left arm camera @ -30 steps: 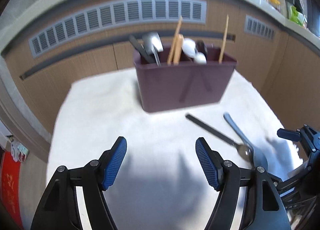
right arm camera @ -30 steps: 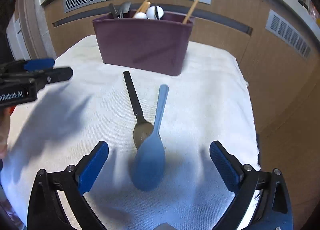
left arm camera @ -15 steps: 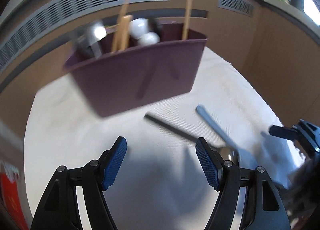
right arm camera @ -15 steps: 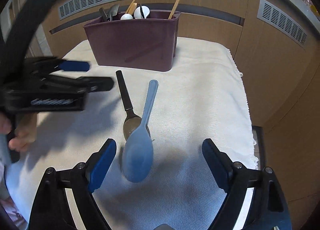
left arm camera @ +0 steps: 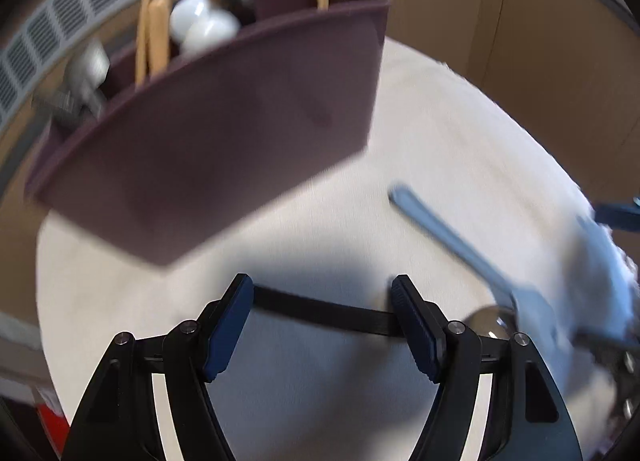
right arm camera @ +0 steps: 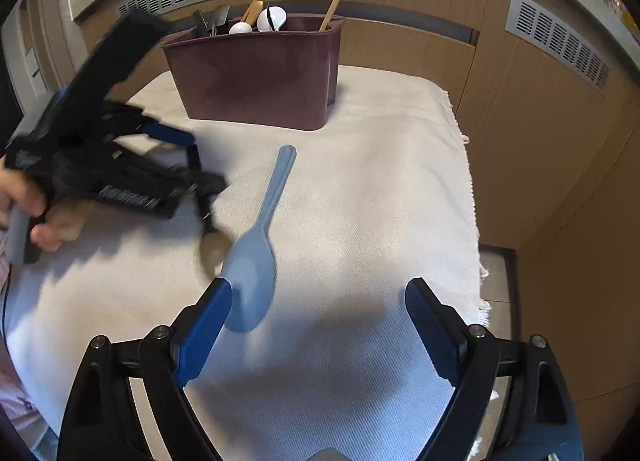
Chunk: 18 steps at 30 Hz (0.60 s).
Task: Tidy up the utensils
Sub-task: 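Grasp the blue plastic spoon with the right gripper while the left moves to the dark spoon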
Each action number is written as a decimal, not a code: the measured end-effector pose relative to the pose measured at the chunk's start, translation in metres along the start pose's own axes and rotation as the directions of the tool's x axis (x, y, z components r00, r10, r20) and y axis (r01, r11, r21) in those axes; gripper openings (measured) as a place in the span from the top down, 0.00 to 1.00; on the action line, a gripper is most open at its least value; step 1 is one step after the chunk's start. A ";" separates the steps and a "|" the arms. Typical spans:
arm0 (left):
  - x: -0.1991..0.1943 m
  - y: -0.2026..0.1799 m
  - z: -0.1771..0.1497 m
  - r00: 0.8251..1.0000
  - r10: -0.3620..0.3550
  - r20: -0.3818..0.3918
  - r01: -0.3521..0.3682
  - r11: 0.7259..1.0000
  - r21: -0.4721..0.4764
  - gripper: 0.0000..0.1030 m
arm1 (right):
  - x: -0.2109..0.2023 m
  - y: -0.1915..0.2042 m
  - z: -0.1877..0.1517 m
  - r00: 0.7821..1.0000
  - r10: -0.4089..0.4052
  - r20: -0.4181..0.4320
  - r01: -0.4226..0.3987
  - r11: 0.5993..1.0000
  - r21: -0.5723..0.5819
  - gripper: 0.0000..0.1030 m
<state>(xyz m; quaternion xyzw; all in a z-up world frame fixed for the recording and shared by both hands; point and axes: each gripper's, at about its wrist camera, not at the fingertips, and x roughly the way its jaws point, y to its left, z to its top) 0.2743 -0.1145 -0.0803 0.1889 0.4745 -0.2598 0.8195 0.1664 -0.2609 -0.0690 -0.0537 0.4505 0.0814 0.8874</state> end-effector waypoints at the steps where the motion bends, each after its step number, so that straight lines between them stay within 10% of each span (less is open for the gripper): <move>1: -0.005 0.001 -0.008 1.000 -0.001 -0.012 0.001 1.000 0.000 0.30 | 0.001 0.001 0.003 1.000 0.005 0.003 -0.005 1.000 0.003 0.16; 13: -0.064 0.009 -0.092 0.998 -0.011 -0.062 0.003 0.991 -0.133 0.30 | 0.047 0.031 0.056 0.996 0.058 -0.062 -0.057 0.998 0.018 0.39; 18: -0.078 0.003 -0.103 0.996 -0.074 -0.047 0.063 0.977 -0.205 0.30 | 0.060 0.039 0.056 0.994 0.024 -0.109 -0.025 1.000 -0.009 0.87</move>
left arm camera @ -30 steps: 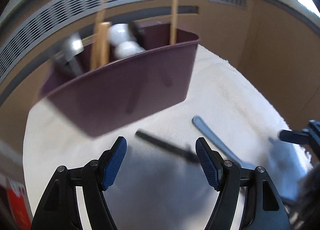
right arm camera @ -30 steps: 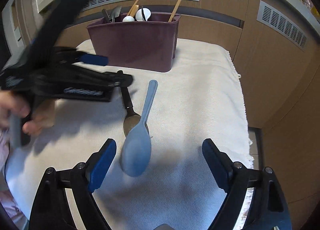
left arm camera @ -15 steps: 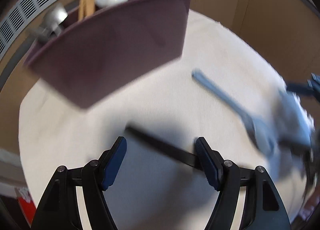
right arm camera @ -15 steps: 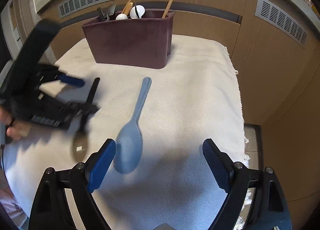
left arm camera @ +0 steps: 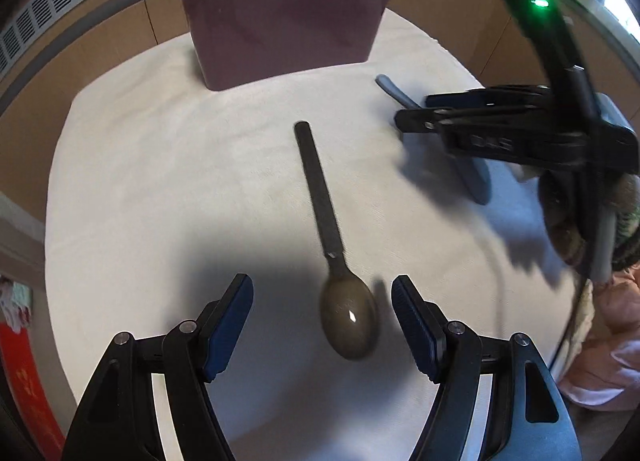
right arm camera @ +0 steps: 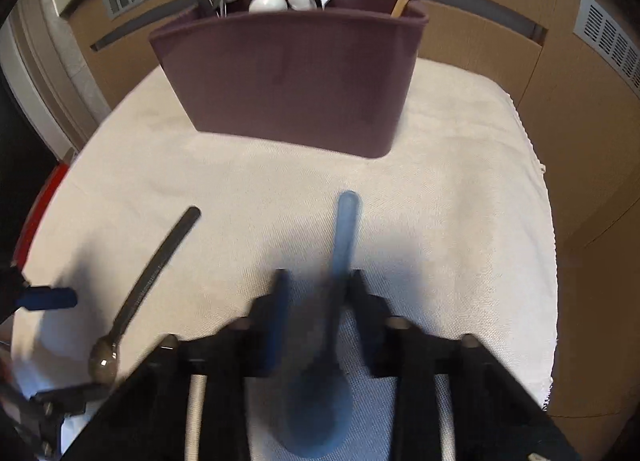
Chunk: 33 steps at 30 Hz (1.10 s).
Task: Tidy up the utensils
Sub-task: 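Grasp the blue plastic spoon with the right gripper while the left moves to the dark spoon, then grasp the dark metal spoon with the left gripper while the right holds the blue spoon, then lift the dark spoon and blue spoon up over the caddy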
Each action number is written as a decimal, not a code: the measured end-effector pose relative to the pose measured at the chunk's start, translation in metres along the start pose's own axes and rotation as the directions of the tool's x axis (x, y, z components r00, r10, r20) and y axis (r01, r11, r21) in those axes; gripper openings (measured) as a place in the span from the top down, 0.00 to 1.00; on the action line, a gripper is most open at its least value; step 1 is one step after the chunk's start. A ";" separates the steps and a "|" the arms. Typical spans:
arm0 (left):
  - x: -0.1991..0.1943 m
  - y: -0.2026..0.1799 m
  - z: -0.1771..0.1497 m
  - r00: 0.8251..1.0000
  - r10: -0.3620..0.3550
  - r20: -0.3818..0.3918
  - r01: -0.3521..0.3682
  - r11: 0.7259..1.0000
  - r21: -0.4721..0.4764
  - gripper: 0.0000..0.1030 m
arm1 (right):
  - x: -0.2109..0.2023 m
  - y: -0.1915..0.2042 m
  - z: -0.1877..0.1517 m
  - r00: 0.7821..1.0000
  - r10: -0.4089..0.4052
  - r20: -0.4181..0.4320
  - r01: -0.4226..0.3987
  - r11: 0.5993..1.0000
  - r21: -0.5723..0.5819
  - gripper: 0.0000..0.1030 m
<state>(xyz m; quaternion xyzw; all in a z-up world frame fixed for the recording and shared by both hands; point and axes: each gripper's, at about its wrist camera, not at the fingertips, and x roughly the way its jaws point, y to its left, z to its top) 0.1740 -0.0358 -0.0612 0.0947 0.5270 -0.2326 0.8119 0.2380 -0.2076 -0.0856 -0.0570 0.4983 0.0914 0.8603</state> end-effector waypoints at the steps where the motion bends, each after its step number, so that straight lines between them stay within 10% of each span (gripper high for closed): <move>1: -0.002 -0.003 -0.005 1.000 -0.004 0.004 0.004 1.000 -0.009 0.30 | -0.002 -0.002 -0.002 1.000 0.005 0.002 -0.005 1.000 0.001 0.89; 12: 0.002 -0.027 -0.051 0.977 0.164 0.134 -0.155 0.985 -0.078 0.36 | -0.034 -0.014 -0.017 0.998 0.031 0.057 -0.032 0.999 0.031 0.91; 17: 0.001 -0.024 -0.048 0.976 0.157 0.154 -0.142 0.985 -0.100 0.66 | -0.051 -0.017 -0.021 0.994 0.014 0.104 -0.016 1.000 0.025 0.91; 22: -0.004 -0.015 -0.045 0.971 0.130 0.201 -0.107 0.987 -0.123 0.67 | -0.063 -0.021 -0.030 0.992 0.026 0.126 -0.029 0.999 0.027 0.88; 33: -0.054 0.011 -0.015 0.888 0.201 0.413 -0.135 0.974 -0.183 0.68 | -0.045 -0.009 -0.060 0.996 0.078 0.050 -0.080 0.995 0.055 0.38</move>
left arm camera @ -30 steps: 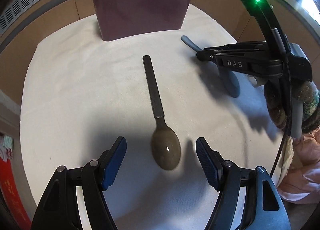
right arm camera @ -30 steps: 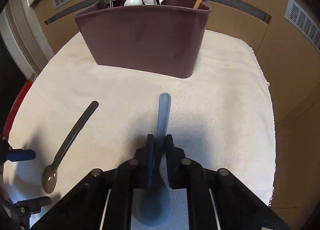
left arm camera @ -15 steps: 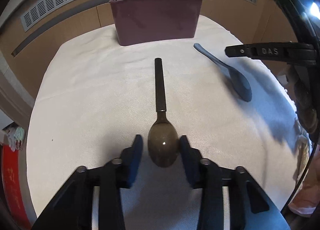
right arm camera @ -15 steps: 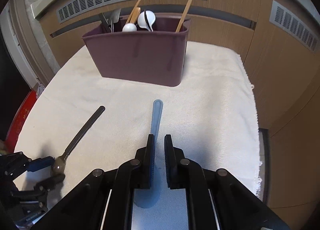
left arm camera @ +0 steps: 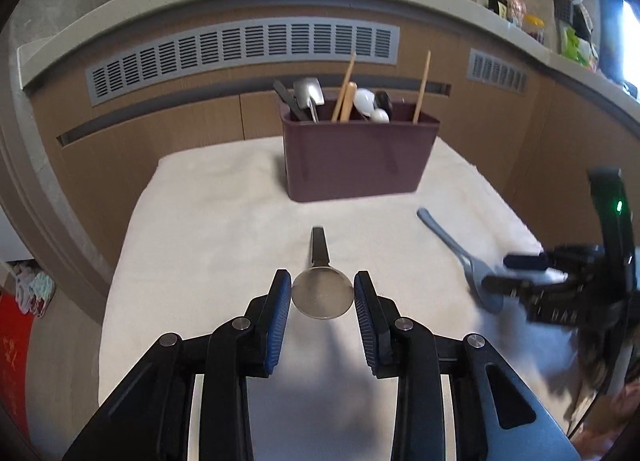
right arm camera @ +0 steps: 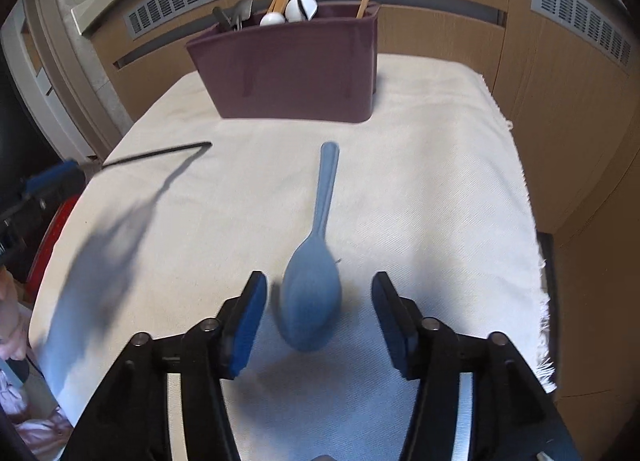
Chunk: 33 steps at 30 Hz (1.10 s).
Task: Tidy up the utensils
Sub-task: 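Lift the dark spoon and blue spoon up over the caddy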
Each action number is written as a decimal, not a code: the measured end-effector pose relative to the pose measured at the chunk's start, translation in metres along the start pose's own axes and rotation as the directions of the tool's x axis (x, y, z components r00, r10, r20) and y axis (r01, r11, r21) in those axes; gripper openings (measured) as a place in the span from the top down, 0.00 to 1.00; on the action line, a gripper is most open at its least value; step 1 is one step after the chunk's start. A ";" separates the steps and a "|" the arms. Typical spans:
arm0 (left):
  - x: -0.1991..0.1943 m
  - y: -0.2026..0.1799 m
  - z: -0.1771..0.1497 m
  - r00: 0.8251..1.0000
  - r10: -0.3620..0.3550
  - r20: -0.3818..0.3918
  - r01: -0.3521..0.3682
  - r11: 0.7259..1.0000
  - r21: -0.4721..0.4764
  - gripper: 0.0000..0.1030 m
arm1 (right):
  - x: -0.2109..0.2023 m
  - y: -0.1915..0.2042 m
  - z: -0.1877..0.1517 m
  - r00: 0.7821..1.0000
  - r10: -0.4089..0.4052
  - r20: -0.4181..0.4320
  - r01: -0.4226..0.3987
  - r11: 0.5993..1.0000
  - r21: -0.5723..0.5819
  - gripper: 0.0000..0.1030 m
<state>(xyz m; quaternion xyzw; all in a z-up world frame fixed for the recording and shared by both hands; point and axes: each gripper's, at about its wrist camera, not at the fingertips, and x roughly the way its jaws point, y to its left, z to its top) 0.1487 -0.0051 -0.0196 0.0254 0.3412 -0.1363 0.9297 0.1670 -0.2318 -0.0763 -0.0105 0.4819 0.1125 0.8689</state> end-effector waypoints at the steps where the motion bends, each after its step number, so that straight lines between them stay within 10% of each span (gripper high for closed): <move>1: -0.001 0.001 0.002 1.000 -0.002 0.009 0.002 1.000 -0.002 0.68 | 0.001 0.003 -0.002 1.000 -0.011 -0.001 0.011 1.000 -0.009 0.35; 6: -0.004 0.005 0.011 0.999 -0.015 0.052 0.015 1.000 -0.011 0.68 | 0.008 0.009 -0.010 0.998 -0.063 0.001 0.063 0.997 -0.039 0.37; 9: -0.005 0.008 0.014 0.998 -0.023 0.064 0.024 0.999 -0.022 0.68 | 0.007 0.015 -0.006 0.997 -0.079 0.009 0.079 0.994 -0.069 0.69; 17: -0.005 0.010 0.027 0.996 -0.027 0.090 0.031 0.999 -0.042 0.68 | -0.055 0.014 0.024 0.984 -0.053 0.170 0.066 0.995 -0.072 0.70; 20: -0.009 0.008 0.035 0.993 -0.029 0.115 0.033 0.999 -0.034 0.68 | -0.080 0.011 0.038 0.970 -0.053 0.236 0.072 0.995 -0.072 0.91; 33: -0.009 0.002 0.053 0.988 -0.043 0.145 0.046 0.999 -0.020 0.68 | -0.071 0.007 0.063 0.963 -0.046 0.267 0.066 0.996 -0.066 0.94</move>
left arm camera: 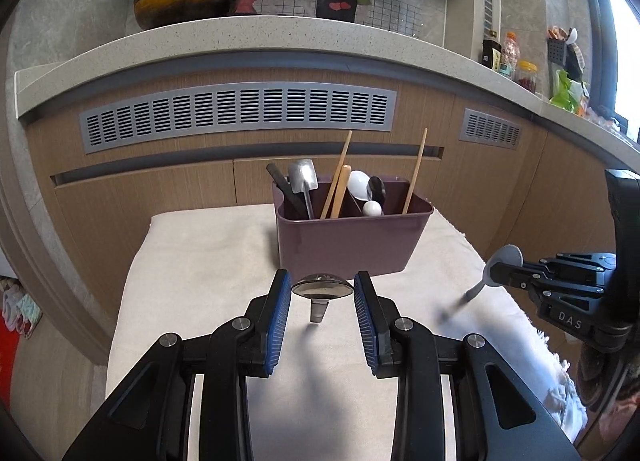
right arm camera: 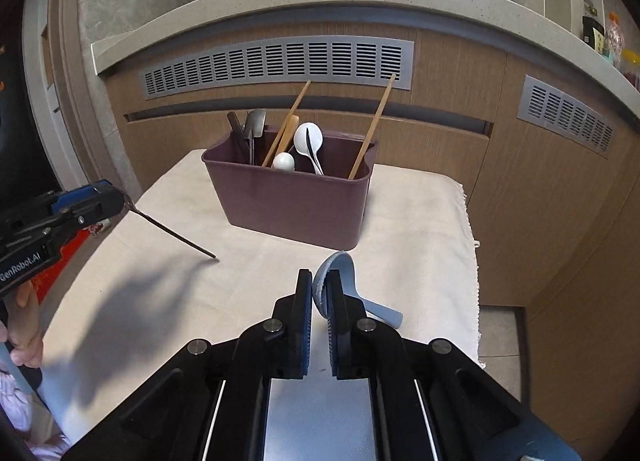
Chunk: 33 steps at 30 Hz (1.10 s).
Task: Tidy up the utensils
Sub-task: 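Lift the dark spoon and blue spoon up over the caddy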
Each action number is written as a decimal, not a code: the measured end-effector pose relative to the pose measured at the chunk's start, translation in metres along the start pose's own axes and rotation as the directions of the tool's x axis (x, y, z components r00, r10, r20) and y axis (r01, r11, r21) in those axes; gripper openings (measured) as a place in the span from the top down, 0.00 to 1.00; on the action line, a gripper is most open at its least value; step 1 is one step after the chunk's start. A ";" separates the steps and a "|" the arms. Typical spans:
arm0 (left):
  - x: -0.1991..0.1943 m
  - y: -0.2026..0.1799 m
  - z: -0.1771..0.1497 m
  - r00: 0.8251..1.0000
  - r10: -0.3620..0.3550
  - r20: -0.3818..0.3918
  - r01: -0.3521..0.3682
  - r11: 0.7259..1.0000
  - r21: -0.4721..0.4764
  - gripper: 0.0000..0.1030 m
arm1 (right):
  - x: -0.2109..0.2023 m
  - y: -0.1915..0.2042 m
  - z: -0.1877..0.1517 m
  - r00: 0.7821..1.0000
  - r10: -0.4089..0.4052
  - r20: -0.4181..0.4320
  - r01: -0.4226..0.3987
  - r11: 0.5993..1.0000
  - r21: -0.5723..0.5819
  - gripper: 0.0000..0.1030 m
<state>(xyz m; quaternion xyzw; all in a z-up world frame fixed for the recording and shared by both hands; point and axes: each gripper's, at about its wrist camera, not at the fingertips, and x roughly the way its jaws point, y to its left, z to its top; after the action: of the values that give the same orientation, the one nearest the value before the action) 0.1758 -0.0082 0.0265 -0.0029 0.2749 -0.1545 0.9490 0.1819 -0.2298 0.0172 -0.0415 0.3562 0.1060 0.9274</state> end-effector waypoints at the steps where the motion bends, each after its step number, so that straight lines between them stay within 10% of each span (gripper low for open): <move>1: 0.000 0.000 0.000 1.000 0.000 -0.001 0.000 1.000 -0.001 0.68 | -0.004 0.000 0.002 1.000 0.004 0.009 -0.004 1.000 0.001 0.94; 14: -0.033 -0.006 0.025 0.998 -0.003 0.068 0.002 1.000 0.011 0.68 | -0.078 0.003 0.050 0.983 0.086 0.163 -0.094 0.995 0.045 0.94; 22: -0.092 -0.024 0.113 0.967 -0.047 0.252 0.029 0.997 0.078 0.68 | -0.155 0.000 0.131 0.905 0.155 0.396 -0.184 0.982 0.036 0.94; 27: -0.094 -0.021 0.161 0.941 -0.054 0.334 0.028 0.996 0.083 0.68 | -0.152 -0.002 0.167 0.885 0.169 0.434 -0.204 0.978 0.035 0.94; 33: -0.050 -0.004 0.178 0.957 -0.065 0.281 0.050 0.997 0.061 0.68 | -0.102 -0.005 0.187 0.906 0.175 0.386 -0.212 0.976 0.054 0.94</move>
<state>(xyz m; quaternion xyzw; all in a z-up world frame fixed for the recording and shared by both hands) 0.2282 -0.0114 0.2041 -0.0077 0.1321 -0.1875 0.9733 0.2309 -0.2234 0.2243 0.0592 0.1775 0.1867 0.9644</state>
